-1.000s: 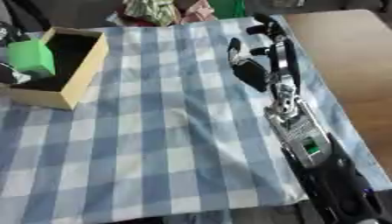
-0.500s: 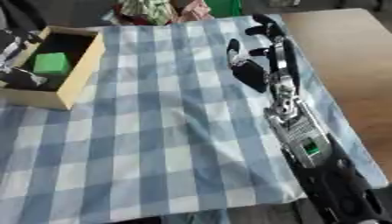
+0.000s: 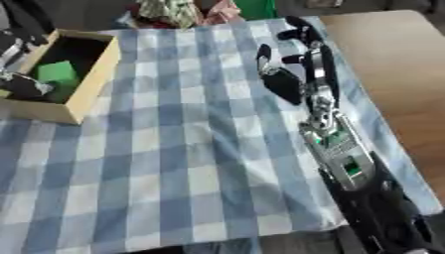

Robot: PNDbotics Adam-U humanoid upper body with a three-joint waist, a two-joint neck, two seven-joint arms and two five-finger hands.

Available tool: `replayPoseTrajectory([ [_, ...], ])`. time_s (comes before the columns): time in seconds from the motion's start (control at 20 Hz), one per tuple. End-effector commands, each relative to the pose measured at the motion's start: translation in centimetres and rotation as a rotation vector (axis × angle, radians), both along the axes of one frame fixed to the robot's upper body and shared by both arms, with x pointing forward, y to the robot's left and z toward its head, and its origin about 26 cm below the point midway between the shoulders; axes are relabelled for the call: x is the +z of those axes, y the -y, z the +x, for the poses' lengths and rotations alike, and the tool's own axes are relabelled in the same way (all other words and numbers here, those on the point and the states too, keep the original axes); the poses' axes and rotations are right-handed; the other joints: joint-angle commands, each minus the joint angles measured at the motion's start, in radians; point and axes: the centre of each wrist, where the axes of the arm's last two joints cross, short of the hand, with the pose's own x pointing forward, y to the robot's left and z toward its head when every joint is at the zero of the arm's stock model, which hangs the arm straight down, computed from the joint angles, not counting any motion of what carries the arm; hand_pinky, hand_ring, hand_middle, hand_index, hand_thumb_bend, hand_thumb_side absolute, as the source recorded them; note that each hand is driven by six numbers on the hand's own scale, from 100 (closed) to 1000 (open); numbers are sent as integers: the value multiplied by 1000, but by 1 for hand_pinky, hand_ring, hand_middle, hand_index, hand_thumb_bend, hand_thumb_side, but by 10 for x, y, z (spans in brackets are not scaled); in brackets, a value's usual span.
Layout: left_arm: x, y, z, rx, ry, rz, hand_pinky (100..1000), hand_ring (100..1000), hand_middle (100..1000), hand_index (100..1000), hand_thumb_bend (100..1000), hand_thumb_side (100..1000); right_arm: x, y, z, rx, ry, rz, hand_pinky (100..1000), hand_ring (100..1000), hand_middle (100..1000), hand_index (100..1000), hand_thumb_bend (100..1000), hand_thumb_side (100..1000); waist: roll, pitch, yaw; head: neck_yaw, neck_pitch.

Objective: Pick up objects on the table and place them in the box.

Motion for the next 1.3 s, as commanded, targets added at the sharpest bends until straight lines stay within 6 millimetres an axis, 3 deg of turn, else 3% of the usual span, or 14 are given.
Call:
replayPoseTrajectory([
  [0.05,42,-12,-14,-22,122,-82,734,698,697,842,453,124,6,2,1,0,19,2,659,935,689,896,171,109,-1,-18,4,-2,-1],
  [0.4,66,-18,-54,-148,191,-314,696,647,644,824,380,100,7,3,1,-5,25,5,659,935,689,896,173,109,-3,-13,16,0,-1],
  [0.85,56,-18,-113,-234,278,-585,676,628,624,818,313,100,11,2,2,-7,47,17,659,935,689,896,162,108,-12,3,31,45,-11],
  [1.3,38,-18,-126,-245,251,-705,665,618,613,815,277,100,13,2,1,-17,66,35,658,930,683,896,157,106,-18,12,38,93,-9],
])
